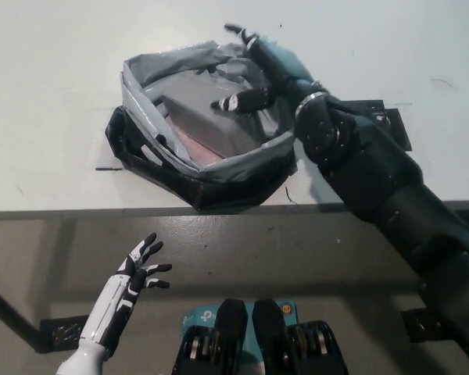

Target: Use the right hand to pick up a small rectangular container and put it into a plastic bag and lift the bag

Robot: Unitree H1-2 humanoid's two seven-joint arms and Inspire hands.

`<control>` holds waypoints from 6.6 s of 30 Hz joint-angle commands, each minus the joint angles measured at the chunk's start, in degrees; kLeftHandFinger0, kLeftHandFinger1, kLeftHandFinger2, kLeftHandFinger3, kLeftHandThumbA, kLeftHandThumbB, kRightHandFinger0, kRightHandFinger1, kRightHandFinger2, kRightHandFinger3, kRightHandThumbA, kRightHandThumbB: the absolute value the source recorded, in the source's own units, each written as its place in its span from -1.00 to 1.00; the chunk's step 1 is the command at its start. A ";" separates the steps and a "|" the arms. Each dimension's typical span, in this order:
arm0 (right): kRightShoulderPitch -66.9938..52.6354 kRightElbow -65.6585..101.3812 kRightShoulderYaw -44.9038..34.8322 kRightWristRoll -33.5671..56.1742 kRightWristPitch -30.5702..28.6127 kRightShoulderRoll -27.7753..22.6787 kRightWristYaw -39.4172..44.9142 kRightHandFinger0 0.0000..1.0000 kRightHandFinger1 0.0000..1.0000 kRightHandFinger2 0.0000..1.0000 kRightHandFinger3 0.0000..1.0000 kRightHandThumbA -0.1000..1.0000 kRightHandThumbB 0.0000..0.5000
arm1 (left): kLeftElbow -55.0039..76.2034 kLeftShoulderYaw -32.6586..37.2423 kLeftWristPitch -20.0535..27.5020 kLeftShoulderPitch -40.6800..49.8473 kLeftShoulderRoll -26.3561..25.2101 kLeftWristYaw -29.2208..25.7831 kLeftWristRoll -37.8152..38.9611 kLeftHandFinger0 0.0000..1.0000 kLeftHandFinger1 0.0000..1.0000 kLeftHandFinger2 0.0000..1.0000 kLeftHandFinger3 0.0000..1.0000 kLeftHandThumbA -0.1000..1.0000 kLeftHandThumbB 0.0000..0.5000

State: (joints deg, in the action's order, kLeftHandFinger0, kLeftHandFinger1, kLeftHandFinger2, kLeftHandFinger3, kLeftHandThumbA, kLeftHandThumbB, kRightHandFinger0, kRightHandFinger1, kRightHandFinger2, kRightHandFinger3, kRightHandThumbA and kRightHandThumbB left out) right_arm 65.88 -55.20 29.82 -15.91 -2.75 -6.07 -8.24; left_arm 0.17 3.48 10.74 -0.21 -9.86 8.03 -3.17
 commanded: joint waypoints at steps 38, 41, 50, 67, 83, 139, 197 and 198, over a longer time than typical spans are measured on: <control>1.08 -7.41 -20.79 2.19 -10.57 1.95 -4.10 1.00 1.00 1.00 1.00 1.00 0.80 | 2.10 1.02 2.48 0.88 -1.02 0.28 -1.99 0.36 0.46 1.00 1.00 1.00 -0.56; 0.73 -9.56 -19.46 0.81 -10.91 2.71 -4.41 1.00 1.00 1.00 1.00 1.00 0.74 | 1.97 1.07 2.59 0.93 -1.05 0.33 -1.78 0.36 0.50 1.00 1.00 1.00 -0.50; 0.57 -12.77 -13.85 -4.43 -8.35 3.23 -7.51 1.00 1.00 1.00 1.00 1.00 0.73 | 1.91 1.13 2.80 0.86 -0.97 0.01 -2.28 0.35 0.51 1.00 1.00 1.00 -0.41; 2.22 -17.28 -8.42 -8.73 -0.32 1.67 -8.48 1.00 1.00 1.00 1.00 1.00 0.78 | 1.73 0.98 3.11 0.64 -0.95 -0.01 -2.14 0.35 0.48 1.00 1.00 1.00 -0.50; 7.49 -17.77 -23.53 4.48 19.65 4.95 0.70 -0.99 -0.69 0.01 1.00 0.61 0.16 | 1.80 0.93 2.44 -0.38 -0.92 0.10 -2.13 0.34 0.46 1.00 1.00 1.00 -0.48; 23.04 -6.47 -47.67 36.75 29.68 7.44 11.50 -1.00 -0.72 0.30 -0.02 -0.93 -0.65 | 0.22 1.08 2.26 -4.67 -1.33 0.48 -1.92 0.35 0.41 0.99 1.00 1.00 -0.61; 23.18 -11.18 -41.72 56.44 26.41 7.78 -2.35 -1.00 -0.72 0.38 1.00 -1.00 -0.68 | 1.34 2.28 2.18 -5.91 -1.38 0.82 -3.35 0.36 0.42 0.95 1.00 1.00 -0.75; 23.27 -11.76 -42.07 56.35 25.87 8.02 -1.95 -1.00 -0.72 0.38 1.00 -1.00 -0.65 | 1.14 2.27 2.42 -6.13 -1.47 0.86 -3.35 0.35 0.42 0.96 1.00 1.00 -0.78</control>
State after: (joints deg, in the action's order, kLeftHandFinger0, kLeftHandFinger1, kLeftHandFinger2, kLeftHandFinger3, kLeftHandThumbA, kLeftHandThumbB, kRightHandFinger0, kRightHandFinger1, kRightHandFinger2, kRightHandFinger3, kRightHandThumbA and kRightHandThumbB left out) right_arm 85.39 -67.05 -12.25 44.36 26.60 1.20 -14.04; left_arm -0.33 5.57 11.51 -5.10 -10.29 8.13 -6.37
